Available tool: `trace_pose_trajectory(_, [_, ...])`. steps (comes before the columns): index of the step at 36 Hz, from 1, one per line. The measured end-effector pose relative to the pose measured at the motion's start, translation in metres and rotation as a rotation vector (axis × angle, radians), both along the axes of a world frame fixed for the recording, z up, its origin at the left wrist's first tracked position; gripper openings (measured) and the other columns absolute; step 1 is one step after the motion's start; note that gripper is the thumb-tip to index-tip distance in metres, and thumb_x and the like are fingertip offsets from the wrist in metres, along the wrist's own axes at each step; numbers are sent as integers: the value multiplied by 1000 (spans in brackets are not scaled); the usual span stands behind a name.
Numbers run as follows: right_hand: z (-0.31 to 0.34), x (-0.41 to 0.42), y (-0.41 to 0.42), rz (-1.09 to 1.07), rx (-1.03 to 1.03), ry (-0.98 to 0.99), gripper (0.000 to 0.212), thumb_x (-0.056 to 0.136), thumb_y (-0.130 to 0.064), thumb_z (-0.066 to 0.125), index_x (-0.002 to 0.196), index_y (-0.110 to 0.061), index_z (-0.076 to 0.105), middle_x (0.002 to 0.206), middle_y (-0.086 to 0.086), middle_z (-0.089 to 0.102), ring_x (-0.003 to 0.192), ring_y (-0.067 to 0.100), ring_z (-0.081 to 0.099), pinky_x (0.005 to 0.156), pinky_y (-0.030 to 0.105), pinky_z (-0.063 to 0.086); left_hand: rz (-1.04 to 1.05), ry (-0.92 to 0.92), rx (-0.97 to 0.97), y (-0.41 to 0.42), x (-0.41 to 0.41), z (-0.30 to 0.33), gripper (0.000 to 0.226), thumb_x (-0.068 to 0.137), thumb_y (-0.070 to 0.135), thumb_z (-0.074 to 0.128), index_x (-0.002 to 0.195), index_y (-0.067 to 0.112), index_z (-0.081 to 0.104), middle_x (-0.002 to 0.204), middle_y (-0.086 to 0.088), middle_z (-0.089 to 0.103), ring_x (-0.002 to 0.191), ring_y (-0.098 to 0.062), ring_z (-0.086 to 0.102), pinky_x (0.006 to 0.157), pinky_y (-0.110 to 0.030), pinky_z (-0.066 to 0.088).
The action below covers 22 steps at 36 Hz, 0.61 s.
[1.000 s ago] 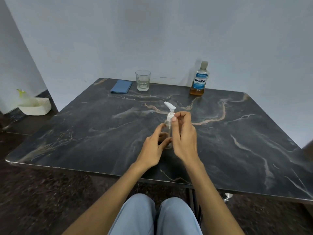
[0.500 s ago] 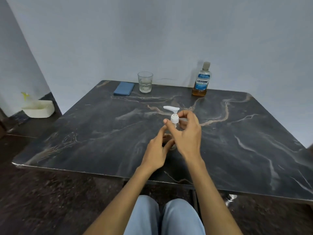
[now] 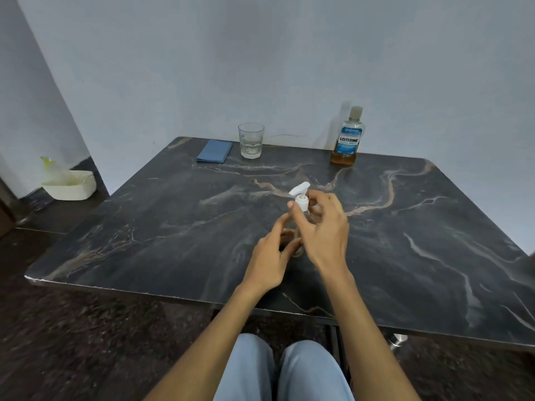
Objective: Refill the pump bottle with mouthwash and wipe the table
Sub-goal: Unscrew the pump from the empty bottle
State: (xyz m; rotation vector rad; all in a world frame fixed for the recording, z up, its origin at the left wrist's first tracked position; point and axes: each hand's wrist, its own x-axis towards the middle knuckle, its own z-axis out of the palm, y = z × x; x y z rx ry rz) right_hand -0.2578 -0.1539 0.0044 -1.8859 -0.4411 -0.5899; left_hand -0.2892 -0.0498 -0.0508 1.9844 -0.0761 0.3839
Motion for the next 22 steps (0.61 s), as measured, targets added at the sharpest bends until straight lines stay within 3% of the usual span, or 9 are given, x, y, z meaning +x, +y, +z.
trace_pose_trajectory(6, [0,-6,0,19,-21,-35,34,88,-39,45,121,-35,47,105,-13,65,94,-1,62,77,15,49,-12,9,-10,1,0,-2,50,93,26,54,137,38,34,116,3,63,107,-5,59,94,-36,50])
trace_pose_trajectory(10, [1,-6,1,-19,-39,-3,46,78,-52,58,117,-38,40,101,-18,62,89,-5,61,78,23,50,-10,-13,8,1,-1,0,55,93,22,53,130,57,30,109,10,65,103,1,60,91,-27,50])
trace_pose_trajectory(13, [1,-3,2,-56,-66,29,54,68,-63,68,105,-38,37,98,-18,55,83,-7,57,69,13,44,-6,6,1,2,1,-3,50,93,25,53,136,42,32,111,12,64,104,4,58,93,-28,50])
trace_pose_trajectory(15, [0,-1,2,-91,-104,31,53,68,-64,68,98,-35,37,94,-15,53,80,-2,56,64,11,38,-10,9,3,2,1,-3,51,93,25,53,136,41,32,113,11,63,105,3,58,92,-27,50])
trace_pose_trajectory(18, [-5,0,1,-118,-128,27,45,73,-59,67,91,-30,38,84,-16,53,78,4,57,64,21,42,-4,1,14,2,2,-3,55,93,25,54,133,52,27,116,12,62,103,7,57,89,-21,48])
trace_pose_trajectory(22, [-7,-1,1,-122,-117,42,35,79,-54,64,88,-29,42,86,-15,56,80,3,59,73,38,51,-8,-8,1,2,2,-3,54,93,24,54,131,53,29,108,21,60,104,9,56,87,-15,47])
